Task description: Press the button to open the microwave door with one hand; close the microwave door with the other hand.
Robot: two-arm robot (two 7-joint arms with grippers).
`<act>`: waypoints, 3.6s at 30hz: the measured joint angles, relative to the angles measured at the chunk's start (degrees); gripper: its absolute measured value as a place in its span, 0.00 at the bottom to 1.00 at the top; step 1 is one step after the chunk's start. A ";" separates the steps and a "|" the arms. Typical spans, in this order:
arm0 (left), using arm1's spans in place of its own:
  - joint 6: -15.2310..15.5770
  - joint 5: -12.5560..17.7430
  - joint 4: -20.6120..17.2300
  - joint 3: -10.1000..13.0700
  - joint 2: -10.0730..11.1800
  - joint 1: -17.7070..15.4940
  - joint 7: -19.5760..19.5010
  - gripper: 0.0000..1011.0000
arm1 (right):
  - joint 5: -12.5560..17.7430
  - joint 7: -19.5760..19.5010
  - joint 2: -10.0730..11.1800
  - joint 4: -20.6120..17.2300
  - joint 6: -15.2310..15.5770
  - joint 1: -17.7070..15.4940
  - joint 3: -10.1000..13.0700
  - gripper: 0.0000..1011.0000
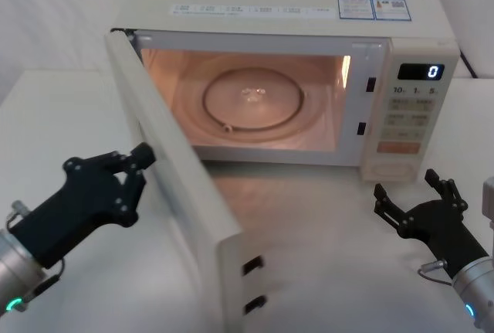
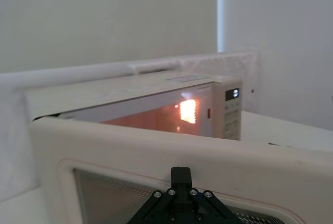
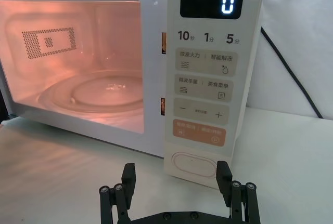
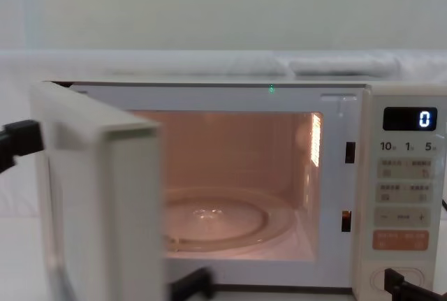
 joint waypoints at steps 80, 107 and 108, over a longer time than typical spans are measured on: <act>7.40 12.75 20.99 22.17 -13.88 -31.25 14.17 0.00 | 0.00 0.00 0.00 0.00 0.00 0.00 0.00 0.99; 6.79 14.49 23.01 20.42 -16.43 -31.73 14.23 0.00 | 0.00 0.00 0.00 0.00 0.00 0.00 0.00 0.99; 6.69 14.49 23.14 20.37 -16.48 -31.77 14.12 0.00 | 0.00 0.00 0.00 0.00 0.00 0.00 0.00 0.99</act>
